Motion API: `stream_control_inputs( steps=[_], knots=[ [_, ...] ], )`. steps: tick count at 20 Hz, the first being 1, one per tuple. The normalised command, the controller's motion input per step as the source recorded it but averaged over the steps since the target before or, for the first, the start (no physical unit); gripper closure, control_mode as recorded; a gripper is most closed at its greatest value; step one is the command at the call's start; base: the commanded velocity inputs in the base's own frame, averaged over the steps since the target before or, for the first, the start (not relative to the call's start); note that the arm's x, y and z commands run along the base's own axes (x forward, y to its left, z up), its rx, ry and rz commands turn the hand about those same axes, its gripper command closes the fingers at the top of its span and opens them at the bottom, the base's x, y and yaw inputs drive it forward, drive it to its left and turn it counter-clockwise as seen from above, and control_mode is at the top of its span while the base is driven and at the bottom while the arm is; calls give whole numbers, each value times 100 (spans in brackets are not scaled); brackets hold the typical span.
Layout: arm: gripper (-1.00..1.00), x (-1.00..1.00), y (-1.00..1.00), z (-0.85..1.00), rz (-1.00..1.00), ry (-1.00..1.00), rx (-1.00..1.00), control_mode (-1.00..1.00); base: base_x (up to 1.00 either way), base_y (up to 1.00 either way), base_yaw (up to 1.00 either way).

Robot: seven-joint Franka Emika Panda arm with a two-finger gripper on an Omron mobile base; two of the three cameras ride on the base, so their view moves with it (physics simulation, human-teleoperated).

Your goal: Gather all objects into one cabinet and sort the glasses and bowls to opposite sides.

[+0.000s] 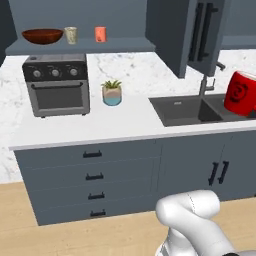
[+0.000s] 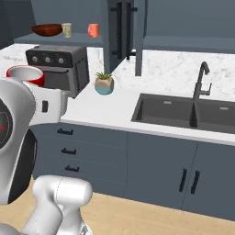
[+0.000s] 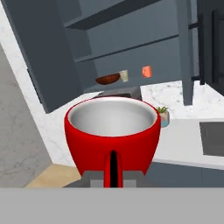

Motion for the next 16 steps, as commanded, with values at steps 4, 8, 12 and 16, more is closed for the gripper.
stream_control_inputs(
  steps=[4,8,12,16],
  knots=[
    [100,0,0,0,0,0,0,100,1,74,1],
    [100,0,0,0,0,0,0,100,12,62,0],
    [100,0,0,0,0,0,0,100,25,61,0],
    [100,0,0,0,0,0,0,100,30,57,0]
  ],
)
